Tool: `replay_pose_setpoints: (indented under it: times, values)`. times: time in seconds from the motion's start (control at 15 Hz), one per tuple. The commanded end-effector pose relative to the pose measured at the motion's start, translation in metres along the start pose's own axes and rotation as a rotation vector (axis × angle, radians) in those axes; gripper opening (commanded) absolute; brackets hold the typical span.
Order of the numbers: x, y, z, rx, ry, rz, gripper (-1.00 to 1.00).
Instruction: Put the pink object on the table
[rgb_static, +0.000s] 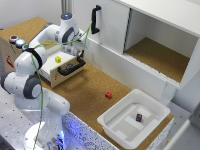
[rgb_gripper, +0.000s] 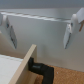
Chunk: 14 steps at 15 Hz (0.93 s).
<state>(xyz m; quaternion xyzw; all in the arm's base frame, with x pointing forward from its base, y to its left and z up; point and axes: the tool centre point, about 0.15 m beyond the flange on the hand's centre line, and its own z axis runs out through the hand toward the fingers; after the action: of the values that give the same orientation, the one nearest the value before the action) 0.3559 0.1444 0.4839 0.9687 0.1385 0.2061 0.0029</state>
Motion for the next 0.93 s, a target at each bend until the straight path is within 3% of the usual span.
replay_pose_setpoints:
  times: [0.0,0.2,0.27,0.47,0.87]
  values:
    - [0.011,-0.011,-0.003,-0.030,-0.065,0.005,1.00]
    - [0.011,-0.011,-0.003,-0.030,-0.065,0.005,1.00]
    - [0.003,0.001,-0.003,-0.013,0.005,-0.023,1.00]
    - [0.042,0.001,-0.018,0.053,0.050,-0.173,1.00]
    - [0.057,-0.062,-0.008,0.236,-0.002,-0.616,1.00]
